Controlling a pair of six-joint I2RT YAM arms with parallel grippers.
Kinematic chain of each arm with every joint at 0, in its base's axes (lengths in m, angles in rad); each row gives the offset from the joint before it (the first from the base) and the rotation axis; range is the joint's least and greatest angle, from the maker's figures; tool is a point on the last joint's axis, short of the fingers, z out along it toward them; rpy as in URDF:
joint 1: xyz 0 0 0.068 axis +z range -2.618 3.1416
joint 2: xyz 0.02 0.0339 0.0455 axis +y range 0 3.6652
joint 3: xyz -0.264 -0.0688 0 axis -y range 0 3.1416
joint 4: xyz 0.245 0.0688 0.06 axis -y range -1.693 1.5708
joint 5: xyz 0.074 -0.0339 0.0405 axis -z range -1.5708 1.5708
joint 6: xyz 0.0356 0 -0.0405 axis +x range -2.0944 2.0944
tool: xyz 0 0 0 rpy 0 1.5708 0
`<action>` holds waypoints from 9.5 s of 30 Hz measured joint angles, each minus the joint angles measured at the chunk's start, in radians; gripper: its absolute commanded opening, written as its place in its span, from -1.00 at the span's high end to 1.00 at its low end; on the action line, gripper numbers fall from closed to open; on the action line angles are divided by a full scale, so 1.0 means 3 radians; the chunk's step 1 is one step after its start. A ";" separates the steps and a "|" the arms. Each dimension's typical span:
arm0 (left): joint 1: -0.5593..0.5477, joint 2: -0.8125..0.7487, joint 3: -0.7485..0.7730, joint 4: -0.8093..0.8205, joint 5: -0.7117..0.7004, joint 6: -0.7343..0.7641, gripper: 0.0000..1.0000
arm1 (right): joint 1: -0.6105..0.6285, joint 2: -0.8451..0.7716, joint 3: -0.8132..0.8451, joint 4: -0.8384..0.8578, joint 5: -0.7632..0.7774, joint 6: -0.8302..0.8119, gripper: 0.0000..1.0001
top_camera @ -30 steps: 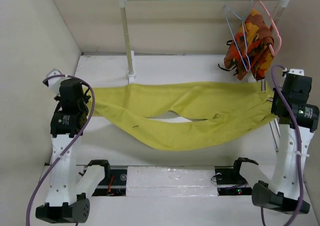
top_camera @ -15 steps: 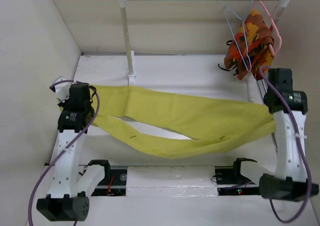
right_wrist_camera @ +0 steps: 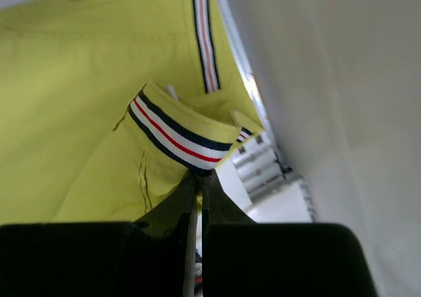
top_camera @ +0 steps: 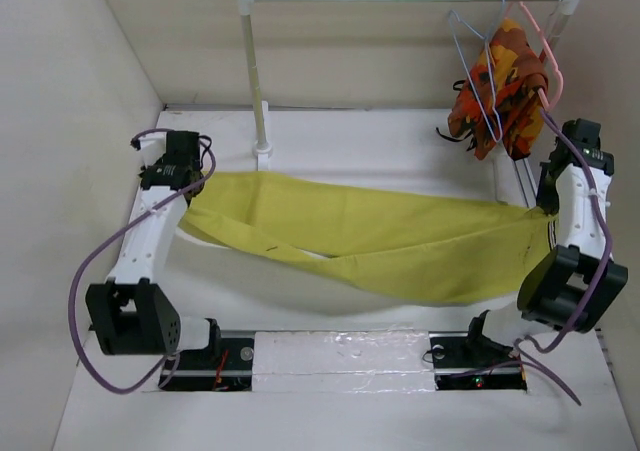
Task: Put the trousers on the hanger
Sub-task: Fold the trousers
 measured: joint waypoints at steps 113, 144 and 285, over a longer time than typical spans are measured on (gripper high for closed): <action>-0.0254 0.1754 -0.0027 0.1345 0.2346 -0.0406 1.00 | 0.1160 -0.1536 -0.2422 0.1691 -0.2426 0.0244 0.45; -0.0746 0.1681 0.0020 0.1287 0.2349 -0.0167 1.00 | 0.1775 -0.1249 -0.2809 0.1802 -0.1647 0.0298 1.00; -0.2019 0.0412 -0.0439 0.1518 0.2354 -0.0084 1.00 | -0.1394 -0.1497 -0.2608 0.1565 -0.2157 0.1041 -1.00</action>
